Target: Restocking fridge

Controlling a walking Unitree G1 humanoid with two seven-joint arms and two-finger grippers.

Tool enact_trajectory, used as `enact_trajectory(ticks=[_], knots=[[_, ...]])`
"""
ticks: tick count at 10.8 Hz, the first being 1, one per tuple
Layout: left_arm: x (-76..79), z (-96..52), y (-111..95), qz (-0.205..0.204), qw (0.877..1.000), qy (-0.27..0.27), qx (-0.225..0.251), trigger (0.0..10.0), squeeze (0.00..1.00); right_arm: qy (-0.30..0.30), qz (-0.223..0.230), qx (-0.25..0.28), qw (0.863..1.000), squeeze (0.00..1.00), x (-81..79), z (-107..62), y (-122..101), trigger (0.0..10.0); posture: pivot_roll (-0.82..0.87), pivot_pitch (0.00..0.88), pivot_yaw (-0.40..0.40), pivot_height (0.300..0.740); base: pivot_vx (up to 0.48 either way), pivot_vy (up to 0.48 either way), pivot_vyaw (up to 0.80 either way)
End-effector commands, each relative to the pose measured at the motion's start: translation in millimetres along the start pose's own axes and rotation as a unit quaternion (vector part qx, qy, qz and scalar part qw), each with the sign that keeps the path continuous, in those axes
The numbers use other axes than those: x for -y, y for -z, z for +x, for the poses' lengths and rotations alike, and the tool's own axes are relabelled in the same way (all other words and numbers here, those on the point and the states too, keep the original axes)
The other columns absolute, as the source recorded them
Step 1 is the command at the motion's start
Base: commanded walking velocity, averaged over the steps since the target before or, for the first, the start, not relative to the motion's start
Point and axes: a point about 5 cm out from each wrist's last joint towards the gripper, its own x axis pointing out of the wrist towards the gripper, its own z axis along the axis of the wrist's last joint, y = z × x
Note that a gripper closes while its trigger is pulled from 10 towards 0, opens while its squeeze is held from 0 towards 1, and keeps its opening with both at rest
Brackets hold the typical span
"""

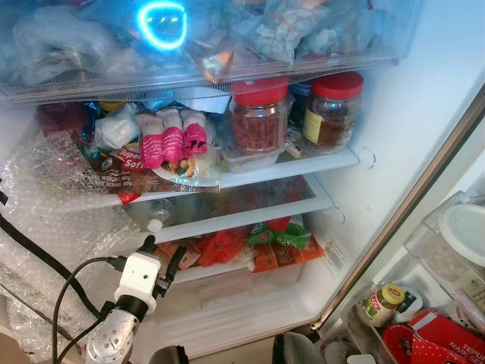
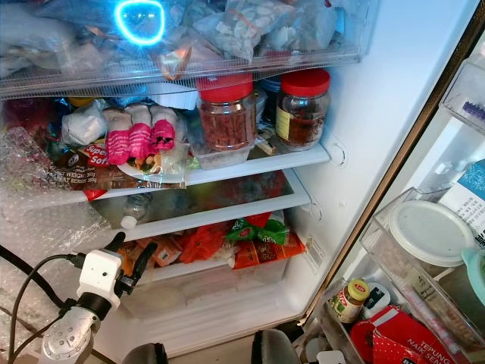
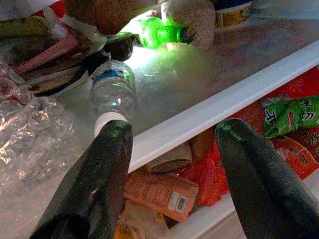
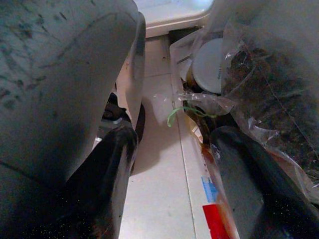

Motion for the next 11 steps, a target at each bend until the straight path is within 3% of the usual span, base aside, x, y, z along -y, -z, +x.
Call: enact_trajectory(ticks=[1,11], knots=[[-1.3,-1.8,1.0,-0.002,1.0,-0.005,-0.008,10.0,0.0,-0.017,-0.004,-0.02,1.0,0.0,-7.2,-0.7,10.4,10.0,-0.13,0.0,-0.024,0.619,-0.247,0.0,0.0],[-0.4,-0.7,4.2,0.005,1.0,0.003,-0.021,10.0,0.0,-0.019,-0.007,-0.027,0.999,0.0,-8.7,-1.1,13.4,10.0,-0.13,0.0,-0.021,0.619,-0.28,0.0,0.0]])
